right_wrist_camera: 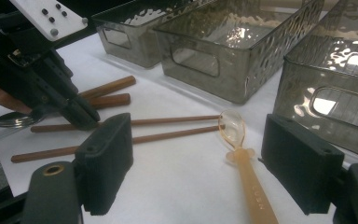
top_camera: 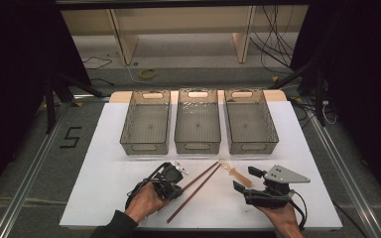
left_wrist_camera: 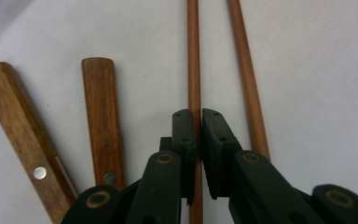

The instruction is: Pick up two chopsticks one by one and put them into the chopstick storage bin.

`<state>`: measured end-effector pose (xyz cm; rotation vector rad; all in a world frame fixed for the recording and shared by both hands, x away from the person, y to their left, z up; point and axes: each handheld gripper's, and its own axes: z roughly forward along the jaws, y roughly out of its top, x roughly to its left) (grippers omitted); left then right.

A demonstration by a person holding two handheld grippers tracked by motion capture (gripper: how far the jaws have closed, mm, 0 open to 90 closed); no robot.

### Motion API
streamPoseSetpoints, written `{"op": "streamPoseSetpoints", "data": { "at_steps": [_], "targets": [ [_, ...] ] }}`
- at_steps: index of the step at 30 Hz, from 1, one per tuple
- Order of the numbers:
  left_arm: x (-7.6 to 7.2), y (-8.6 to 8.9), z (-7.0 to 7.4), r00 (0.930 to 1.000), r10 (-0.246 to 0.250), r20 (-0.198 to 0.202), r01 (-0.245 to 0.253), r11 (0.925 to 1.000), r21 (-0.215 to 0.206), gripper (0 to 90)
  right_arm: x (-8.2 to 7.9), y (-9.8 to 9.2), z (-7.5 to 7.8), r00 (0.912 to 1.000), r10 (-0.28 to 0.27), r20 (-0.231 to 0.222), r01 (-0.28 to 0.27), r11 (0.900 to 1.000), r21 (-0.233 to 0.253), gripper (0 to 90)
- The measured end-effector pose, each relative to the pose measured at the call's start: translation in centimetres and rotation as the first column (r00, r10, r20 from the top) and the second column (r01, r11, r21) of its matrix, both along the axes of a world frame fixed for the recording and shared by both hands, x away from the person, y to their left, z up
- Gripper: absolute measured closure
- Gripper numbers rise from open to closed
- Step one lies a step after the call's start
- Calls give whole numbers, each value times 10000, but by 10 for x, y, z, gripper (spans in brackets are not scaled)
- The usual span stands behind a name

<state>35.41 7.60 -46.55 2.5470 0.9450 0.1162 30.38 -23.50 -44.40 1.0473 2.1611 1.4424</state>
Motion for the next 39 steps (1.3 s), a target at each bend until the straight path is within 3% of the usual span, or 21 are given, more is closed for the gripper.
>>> {"op": "streamPoseSetpoints", "data": {
  "at_steps": [12,22,39],
  "targets": [
    [0,12,19,9998,-85,206,100,9969,-775,836,0,0,0,10000,-14,25,13,10000,39,256],
    [4,27,34,9988,54,479,21,9877,-1563,836,0,0,0,10000,-4,30,4,10000,72,256],
    [27,65,68,9906,712,1168,-421,9711,-2350,836,0,-1,0,10000,-44,-12,45,9999,162,255]
  ]
}}
